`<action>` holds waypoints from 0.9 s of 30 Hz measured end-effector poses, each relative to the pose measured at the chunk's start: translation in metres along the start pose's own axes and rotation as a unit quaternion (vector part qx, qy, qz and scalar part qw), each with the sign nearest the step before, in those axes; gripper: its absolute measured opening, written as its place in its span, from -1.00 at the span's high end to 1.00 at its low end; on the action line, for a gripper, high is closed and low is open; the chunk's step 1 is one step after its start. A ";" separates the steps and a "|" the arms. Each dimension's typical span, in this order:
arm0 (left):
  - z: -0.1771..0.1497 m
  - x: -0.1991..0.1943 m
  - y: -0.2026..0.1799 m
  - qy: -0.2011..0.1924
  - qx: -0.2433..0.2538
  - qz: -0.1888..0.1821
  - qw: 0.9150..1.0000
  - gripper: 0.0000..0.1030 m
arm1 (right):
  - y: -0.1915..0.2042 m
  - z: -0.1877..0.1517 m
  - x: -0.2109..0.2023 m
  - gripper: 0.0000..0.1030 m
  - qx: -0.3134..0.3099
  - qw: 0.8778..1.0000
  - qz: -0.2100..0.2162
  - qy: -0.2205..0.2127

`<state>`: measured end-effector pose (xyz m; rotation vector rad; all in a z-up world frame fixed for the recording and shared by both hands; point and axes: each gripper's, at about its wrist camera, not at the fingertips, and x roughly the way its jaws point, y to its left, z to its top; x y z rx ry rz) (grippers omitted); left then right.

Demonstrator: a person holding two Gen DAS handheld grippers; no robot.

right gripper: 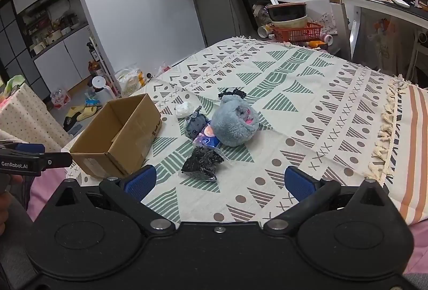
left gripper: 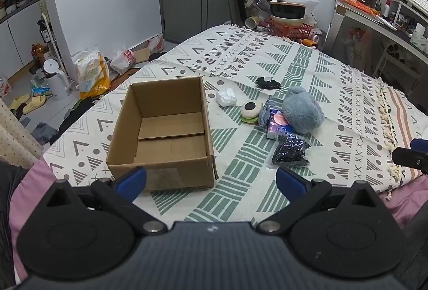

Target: Organize soft objects

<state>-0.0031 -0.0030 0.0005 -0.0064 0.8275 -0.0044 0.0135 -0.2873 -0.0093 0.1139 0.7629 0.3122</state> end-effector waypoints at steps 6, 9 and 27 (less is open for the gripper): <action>0.001 0.000 -0.001 -0.001 0.000 0.000 1.000 -0.99 | 0.000 0.001 0.000 -1.00 0.000 1.000 0.000 0.000; 0.003 -0.002 -0.004 -0.002 0.002 0.000 1.000 -0.99 | 0.000 0.000 0.001 -1.00 0.002 1.000 0.001 0.000; 0.002 -0.003 -0.004 -0.004 0.001 -0.001 1.000 -0.99 | -0.001 0.001 0.000 -1.00 0.002 1.000 0.001 -0.001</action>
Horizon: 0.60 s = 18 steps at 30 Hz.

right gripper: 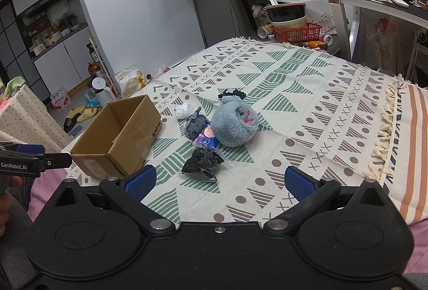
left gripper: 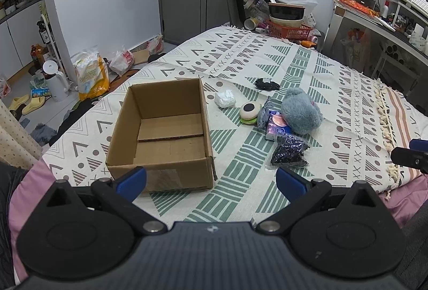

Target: Organize soft objects

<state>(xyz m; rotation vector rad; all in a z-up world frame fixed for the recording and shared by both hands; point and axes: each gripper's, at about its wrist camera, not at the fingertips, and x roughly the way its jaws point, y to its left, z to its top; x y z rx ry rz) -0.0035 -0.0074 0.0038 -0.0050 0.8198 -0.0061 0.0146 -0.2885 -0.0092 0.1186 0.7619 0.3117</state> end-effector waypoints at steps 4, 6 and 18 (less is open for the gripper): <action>0.000 0.001 0.000 0.001 -0.002 0.000 1.000 -0.99 | 0.000 -0.001 0.001 -1.00 0.000 1.000 -0.001 -0.001; 0.000 0.001 0.001 0.001 -0.002 -0.001 1.000 -0.99 | 0.000 0.000 -0.001 -1.00 0.001 1.000 0.000 -0.001; 0.000 0.001 0.002 0.001 -0.003 -0.001 1.000 -0.99 | 0.000 0.001 -0.001 -1.00 0.001 1.000 -0.001 -0.001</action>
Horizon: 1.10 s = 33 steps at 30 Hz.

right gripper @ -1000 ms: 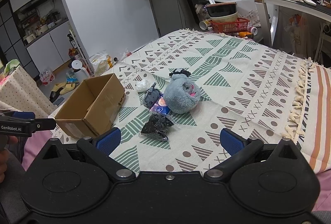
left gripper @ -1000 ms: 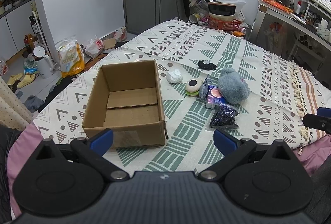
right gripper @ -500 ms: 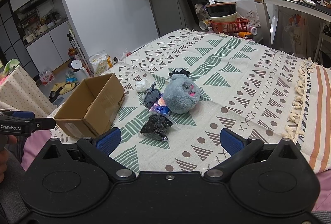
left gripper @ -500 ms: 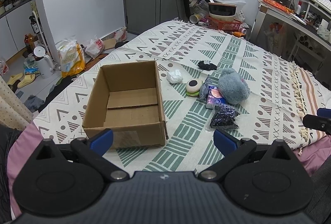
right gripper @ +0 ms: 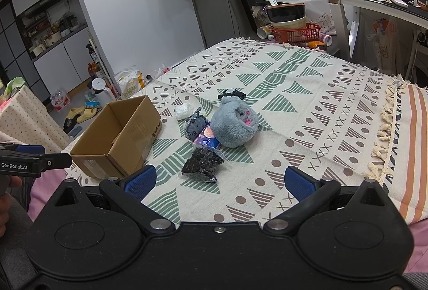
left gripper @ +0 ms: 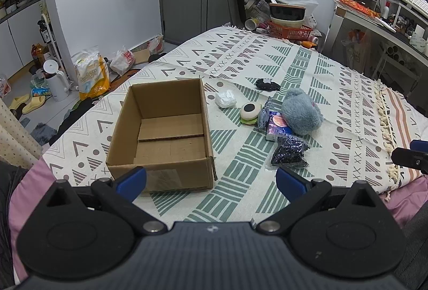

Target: Organize soft objects

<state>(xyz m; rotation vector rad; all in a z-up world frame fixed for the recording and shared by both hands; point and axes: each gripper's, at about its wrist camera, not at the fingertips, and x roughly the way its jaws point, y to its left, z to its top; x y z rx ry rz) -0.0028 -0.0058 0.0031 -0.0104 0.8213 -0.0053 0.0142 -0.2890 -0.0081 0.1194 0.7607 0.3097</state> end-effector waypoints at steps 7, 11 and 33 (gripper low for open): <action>0.000 0.000 -0.001 0.000 -0.001 0.000 1.000 -0.99 | -0.002 -0.001 -0.001 -1.00 0.004 1.000 0.004 -0.001; 0.000 0.000 -0.001 0.000 0.000 -0.001 1.000 -0.99 | -0.002 -0.001 0.000 -1.00 0.005 1.000 0.004 0.000; 0.017 0.011 -0.014 0.032 0.000 -0.009 0.999 -0.99 | -0.002 0.022 0.015 -1.00 0.048 0.997 0.049 0.040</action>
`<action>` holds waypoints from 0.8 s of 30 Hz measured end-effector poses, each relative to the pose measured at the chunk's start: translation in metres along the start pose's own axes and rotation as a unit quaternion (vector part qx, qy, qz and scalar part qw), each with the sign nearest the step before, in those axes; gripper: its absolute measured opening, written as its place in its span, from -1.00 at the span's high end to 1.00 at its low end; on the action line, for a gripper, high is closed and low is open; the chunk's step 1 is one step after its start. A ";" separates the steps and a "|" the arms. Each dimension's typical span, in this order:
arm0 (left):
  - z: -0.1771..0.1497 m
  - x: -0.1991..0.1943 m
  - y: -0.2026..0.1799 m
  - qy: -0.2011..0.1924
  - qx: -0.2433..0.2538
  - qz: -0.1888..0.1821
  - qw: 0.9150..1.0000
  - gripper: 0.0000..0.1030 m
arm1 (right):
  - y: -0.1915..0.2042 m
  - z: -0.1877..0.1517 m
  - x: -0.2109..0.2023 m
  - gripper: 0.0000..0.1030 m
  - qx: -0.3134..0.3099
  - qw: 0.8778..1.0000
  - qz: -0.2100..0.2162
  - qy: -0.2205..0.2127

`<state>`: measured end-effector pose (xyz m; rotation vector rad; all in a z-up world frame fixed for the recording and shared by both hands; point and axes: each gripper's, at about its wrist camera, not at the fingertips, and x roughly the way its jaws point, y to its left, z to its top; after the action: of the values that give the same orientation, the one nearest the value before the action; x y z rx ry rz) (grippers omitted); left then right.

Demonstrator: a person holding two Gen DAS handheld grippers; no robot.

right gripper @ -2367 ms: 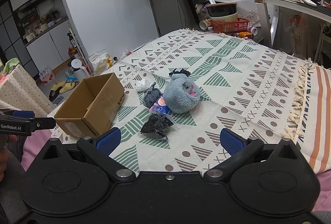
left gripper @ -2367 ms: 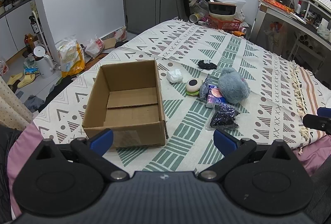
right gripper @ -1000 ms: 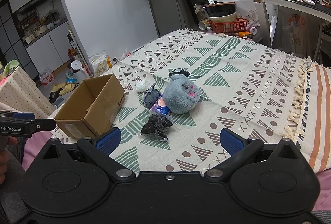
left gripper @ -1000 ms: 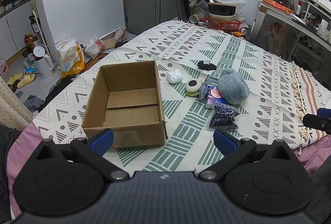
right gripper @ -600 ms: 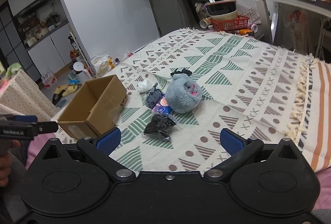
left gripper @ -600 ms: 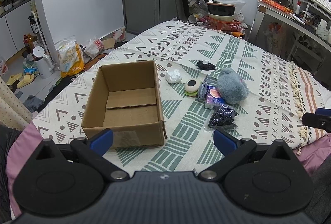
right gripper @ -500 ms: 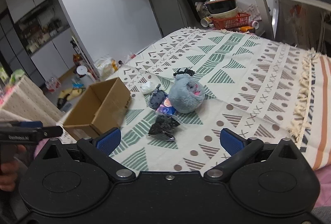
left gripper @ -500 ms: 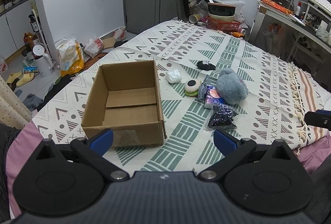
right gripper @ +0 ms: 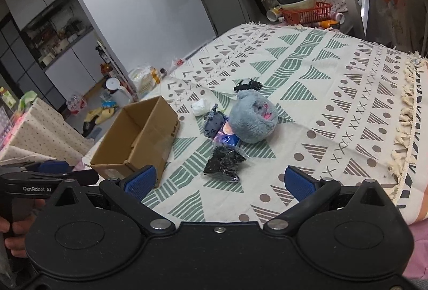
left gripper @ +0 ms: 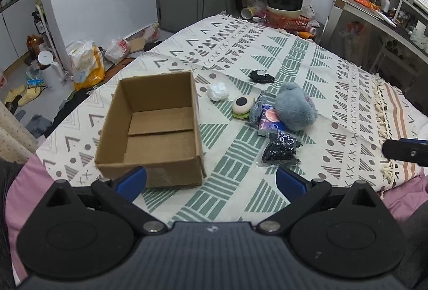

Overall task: Organize soft objects
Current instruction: 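Move both grippers toward the large grey fluffy plush toy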

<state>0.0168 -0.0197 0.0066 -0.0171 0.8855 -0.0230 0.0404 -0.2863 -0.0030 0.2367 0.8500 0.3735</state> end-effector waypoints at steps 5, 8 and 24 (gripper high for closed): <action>0.014 0.006 -0.011 -0.005 0.000 -0.011 1.000 -0.99 | -0.002 0.011 0.010 -0.99 0.008 1.000 0.003 0.009; 0.026 0.011 -0.017 -0.009 -0.001 -0.020 1.000 -0.98 | -0.004 0.017 0.016 -0.97 0.013 1.000 0.008 0.017; 0.068 0.052 -0.041 -0.008 -0.017 -0.035 0.999 -0.87 | -0.033 0.061 0.058 -0.65 0.093 0.995 0.000 0.037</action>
<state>0.1023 -0.0620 0.0103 -0.0791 0.8699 -0.0735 0.1300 -0.2960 -0.0153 0.3974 0.9586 0.3048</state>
